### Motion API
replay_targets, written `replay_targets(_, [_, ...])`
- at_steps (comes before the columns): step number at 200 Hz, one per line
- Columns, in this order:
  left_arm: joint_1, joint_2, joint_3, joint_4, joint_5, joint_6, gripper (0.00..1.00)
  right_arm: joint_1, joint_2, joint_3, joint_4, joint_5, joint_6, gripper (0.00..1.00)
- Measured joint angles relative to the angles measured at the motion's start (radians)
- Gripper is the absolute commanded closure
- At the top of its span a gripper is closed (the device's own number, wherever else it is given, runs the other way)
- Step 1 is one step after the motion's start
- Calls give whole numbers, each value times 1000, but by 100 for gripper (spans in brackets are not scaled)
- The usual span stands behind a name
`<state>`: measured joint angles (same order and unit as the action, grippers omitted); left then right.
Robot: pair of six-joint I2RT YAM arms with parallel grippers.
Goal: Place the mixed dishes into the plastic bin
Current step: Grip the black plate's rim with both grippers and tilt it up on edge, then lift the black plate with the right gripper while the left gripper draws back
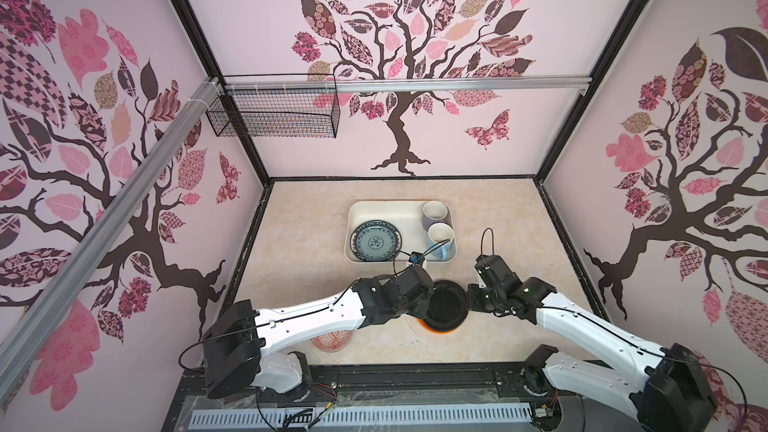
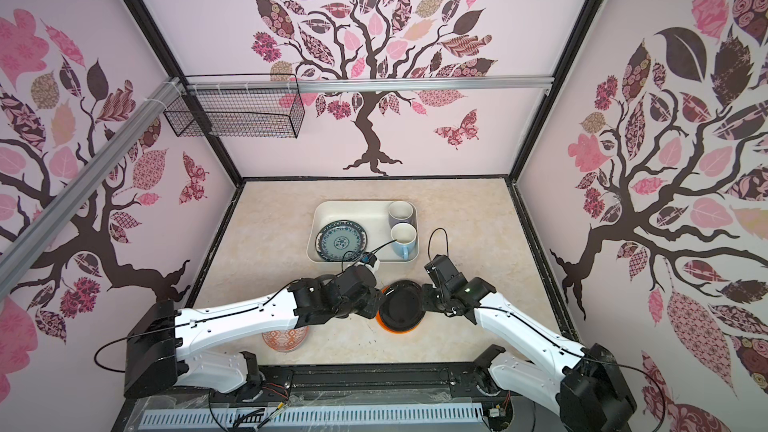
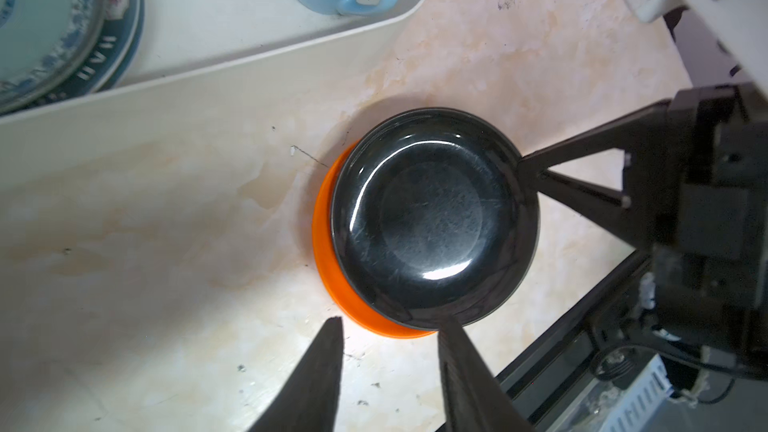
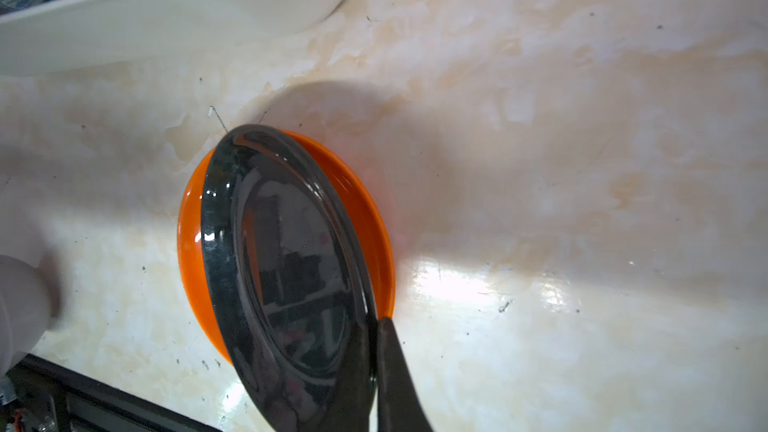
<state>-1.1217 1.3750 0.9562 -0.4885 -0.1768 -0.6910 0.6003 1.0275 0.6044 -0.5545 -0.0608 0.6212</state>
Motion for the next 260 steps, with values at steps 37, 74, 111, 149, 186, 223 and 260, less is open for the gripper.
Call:
replay_targets(37, [29, -94, -62, -43, -23, -13, 38, 0, -31, 19, 1, -29, 0, 100])
replay_targets(74, [37, -123, -113, -53, -27, -29, 41, 0, -34, 19, 3, -51, 0, 100])
replay_targets(111, [39, -116, -139, -55, -19, -49, 40, 0, -34, 21, 4, -71, 0, 100])
replay_targets(149, [58, -154, -142, -87, -22, -47, 38, 0, -34, 63, -2, -85, 0, 100])
replay_targets(186, [138, -317, -140, -160, -31, -24, 3, 0, -19, 126, -2, -101, -2, 100])
replay_targets(223, [237, -469, -132, -262, -48, -4, 2, 0, 34, 197, 4, -125, -11, 100])
replay_targets(260, [311, -530, -126, -330, -43, 16, 2, 0, 123, 291, 9, -143, -21, 100])
